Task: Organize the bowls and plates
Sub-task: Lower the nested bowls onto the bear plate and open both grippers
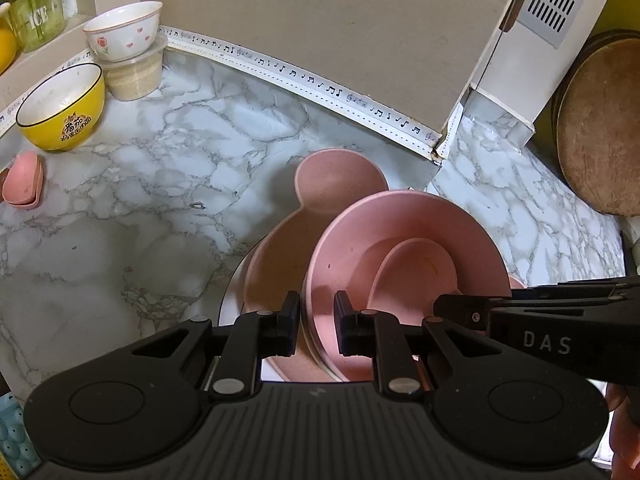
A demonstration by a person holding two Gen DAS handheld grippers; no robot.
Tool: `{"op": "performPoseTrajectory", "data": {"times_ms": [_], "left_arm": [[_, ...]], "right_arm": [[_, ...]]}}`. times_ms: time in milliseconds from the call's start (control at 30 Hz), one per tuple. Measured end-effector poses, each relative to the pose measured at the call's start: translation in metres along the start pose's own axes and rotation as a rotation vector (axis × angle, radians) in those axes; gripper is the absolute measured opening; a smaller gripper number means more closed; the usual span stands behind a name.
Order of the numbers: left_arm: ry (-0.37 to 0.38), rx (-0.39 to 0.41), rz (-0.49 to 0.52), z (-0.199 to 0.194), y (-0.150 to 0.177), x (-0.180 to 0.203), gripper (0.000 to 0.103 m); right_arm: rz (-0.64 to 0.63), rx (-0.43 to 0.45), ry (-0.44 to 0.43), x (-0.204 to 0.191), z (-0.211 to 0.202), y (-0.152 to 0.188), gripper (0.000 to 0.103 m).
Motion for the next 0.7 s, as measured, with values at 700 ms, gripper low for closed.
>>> {"op": "performPoseTrajectory", "data": {"times_ms": [700], "left_arm": [[0.023,0.211,-0.004,-0.074,0.003,0.001,0.018]], "right_arm": [[-0.122,0.19,-0.042,-0.017,-0.082,0.018,0.049]]}}
Point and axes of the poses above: each gripper's, at about its wrist camera, not at the fingertips, and z roughly the way its jaws point, x to its right, y to its underside, the point moved 10 cm from there along z, roughly the way its jaws point, and after that the axes turned 12 degrees about -y, right-handed, at the moved point
